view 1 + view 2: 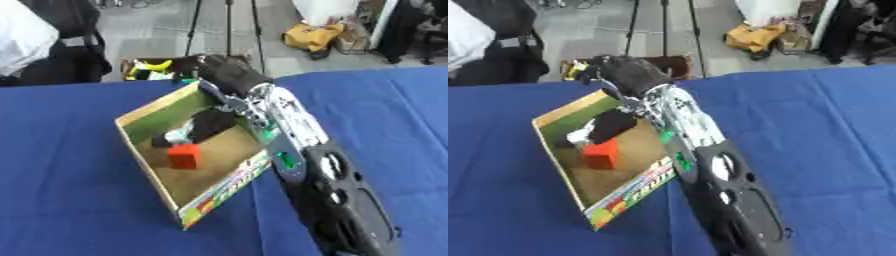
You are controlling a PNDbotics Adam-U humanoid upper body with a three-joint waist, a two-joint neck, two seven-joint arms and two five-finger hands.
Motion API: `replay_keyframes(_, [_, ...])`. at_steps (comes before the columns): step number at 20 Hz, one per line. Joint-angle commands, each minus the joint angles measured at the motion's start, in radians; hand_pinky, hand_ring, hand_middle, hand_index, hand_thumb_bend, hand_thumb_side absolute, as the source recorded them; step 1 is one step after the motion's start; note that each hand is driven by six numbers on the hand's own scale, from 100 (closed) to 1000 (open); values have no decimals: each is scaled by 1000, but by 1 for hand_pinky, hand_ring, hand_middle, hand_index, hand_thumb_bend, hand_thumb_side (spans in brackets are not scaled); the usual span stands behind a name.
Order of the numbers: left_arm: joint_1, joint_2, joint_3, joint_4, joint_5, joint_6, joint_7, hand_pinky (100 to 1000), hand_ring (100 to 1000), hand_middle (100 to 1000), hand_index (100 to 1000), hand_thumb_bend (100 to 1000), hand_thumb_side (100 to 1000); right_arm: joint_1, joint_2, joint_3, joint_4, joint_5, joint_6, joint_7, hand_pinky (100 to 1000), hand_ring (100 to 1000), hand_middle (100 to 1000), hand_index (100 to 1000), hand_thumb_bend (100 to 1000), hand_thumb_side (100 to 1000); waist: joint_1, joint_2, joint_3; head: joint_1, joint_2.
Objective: Pick up objects on the table and place them in the box.
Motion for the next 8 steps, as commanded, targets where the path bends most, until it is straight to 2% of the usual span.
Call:
replay_keyframes(1, [1,25,1,-20,3,-1,4,436,579,657,912,491,905,-1,-28,-22,-104,-125,54,-41,657,778,737,813,560,920,3,-28,-2,5,0])
replay_keyframes(5, [3,27,2,-20,3,-2,7,436,579,657,912,489,907,38,-56,-45,-202,-294,127,-106,606,756,705,805,454,809,6,-30,-9,10,1])
replay_keyframes(8, [5,28,3,-20,4,-3,11,435,579,657,911,485,906,75,-75,-63,-271,-411,181,-178,575,741,688,802,437,729,8,-33,-14,15,3])
